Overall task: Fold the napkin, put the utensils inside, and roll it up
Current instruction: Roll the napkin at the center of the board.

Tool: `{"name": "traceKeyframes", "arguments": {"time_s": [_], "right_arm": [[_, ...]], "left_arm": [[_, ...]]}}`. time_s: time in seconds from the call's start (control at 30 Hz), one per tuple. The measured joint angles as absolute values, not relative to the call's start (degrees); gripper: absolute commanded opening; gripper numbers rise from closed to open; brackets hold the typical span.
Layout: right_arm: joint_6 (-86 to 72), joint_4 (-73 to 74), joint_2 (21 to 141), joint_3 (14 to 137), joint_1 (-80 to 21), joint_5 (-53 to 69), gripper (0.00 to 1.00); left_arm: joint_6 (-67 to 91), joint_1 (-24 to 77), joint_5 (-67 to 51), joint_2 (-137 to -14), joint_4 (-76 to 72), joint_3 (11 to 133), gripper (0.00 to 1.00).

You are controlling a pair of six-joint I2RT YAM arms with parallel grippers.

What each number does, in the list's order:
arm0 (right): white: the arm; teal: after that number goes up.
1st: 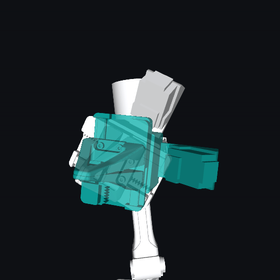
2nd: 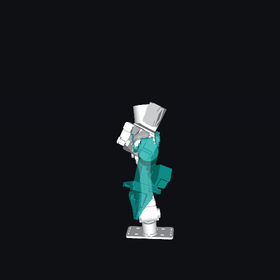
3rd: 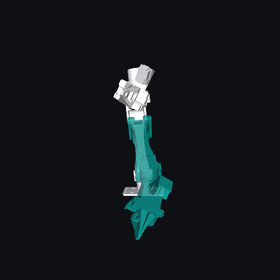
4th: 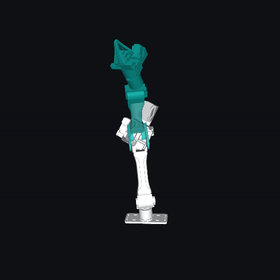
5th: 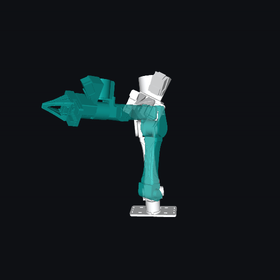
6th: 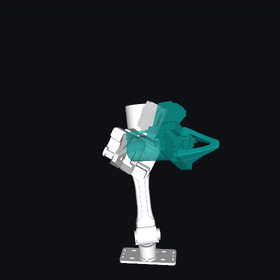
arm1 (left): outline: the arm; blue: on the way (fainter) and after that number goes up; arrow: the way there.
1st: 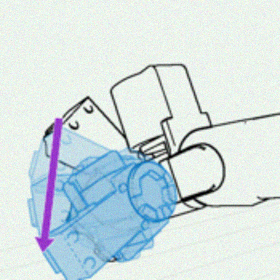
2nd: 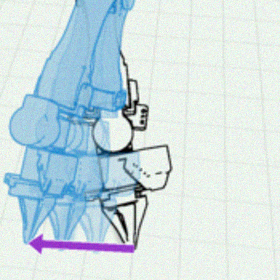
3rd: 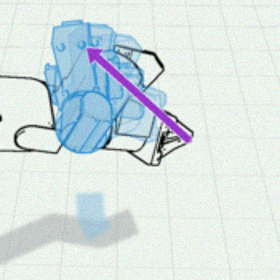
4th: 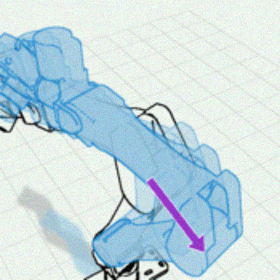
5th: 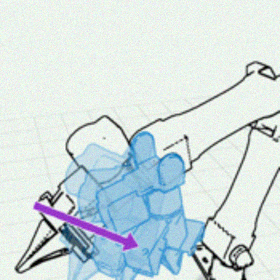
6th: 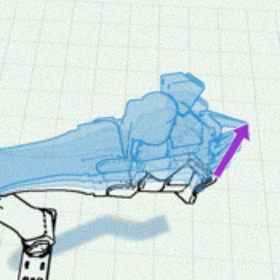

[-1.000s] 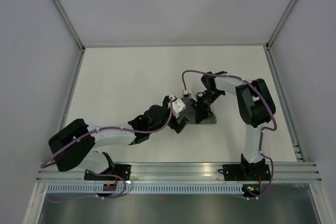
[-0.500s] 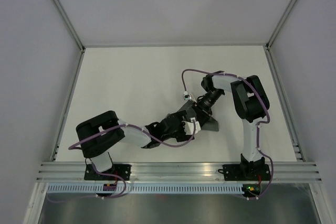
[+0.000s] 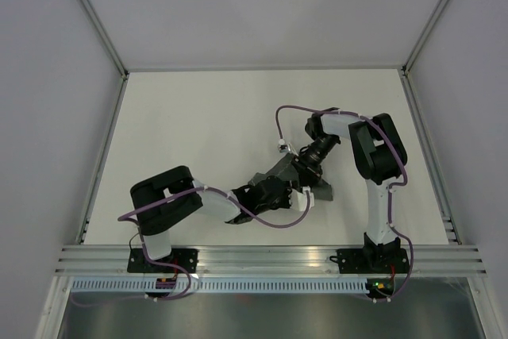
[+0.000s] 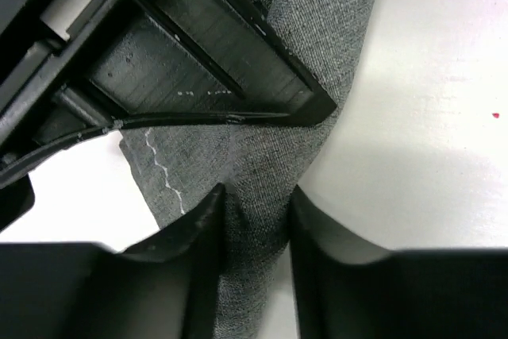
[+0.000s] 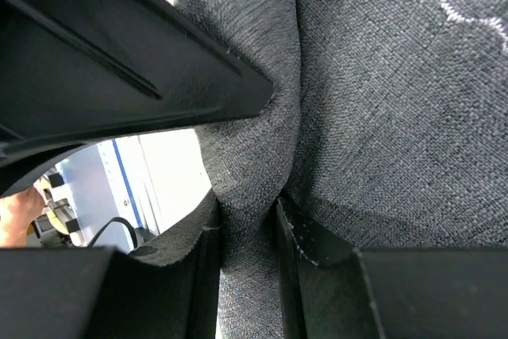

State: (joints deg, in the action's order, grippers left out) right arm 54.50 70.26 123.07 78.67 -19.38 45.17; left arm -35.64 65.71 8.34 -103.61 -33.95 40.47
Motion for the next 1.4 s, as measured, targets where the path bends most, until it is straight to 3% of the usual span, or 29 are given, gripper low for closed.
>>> {"name": "traceKeyframes", "arguments": {"time_s": [0.03, 0.07, 0.17, 0.23, 0.37, 0.73, 1.03, 1.2, 1.4], "right_arm": [[54.26, 70.24, 123.07, 78.65, -19.31, 45.1, 0.04], [54.04, 70.22, 123.07, 78.65, -19.25, 44.97, 0.09], [53.45, 70.08, 122.67, 78.54, -18.39, 44.21, 0.3], [53.23, 69.49, 121.67, 77.78, -17.72, 43.48, 0.41], [51.9, 66.59, 117.62, 75.26, -17.3, 42.0, 0.54], [48.34, 52.12, 100.14, 69.93, -9.3, 40.53, 0.57], [53.3, 46.0, 82.85, 54.5, -6.09, 40.47, 0.6], [56.45, 43.35, 75.37, 46.89, -8.95, 39.16, 0.61], [55.22, 34.7, 68.45, 38.04, -20.23, 33.3, 0.64]], "left_arm": [[-35.88, 65.78, 8.21, -103.63, -32.91, 40.95, 0.31], [-35.9, 65.76, 7.94, -103.63, -31.59, 41.67, 0.13], [-35.86, 65.78, 7.03, -103.61, -27.64, 43.97, 0.02], [-35.03, 65.58, 5.61, -103.61, -24.49, 46.11, 0.02], [-30.44, 63.79, 1.06, -103.61, -22.17, 48.01, 0.02], [-15.92, 56.64, -14.2, -103.92, -20.21, 49.69, 0.02], [-6.24, 51.0, -27.22, -106.61, -26.0, 48.36, 0.02], [-2.26, 48.69, -32.97, -109.08, -27.27, 49.65, 0.02], [0.19, 47.51, -36.53, -110.8, -27.9, 50.7, 0.02]]}}
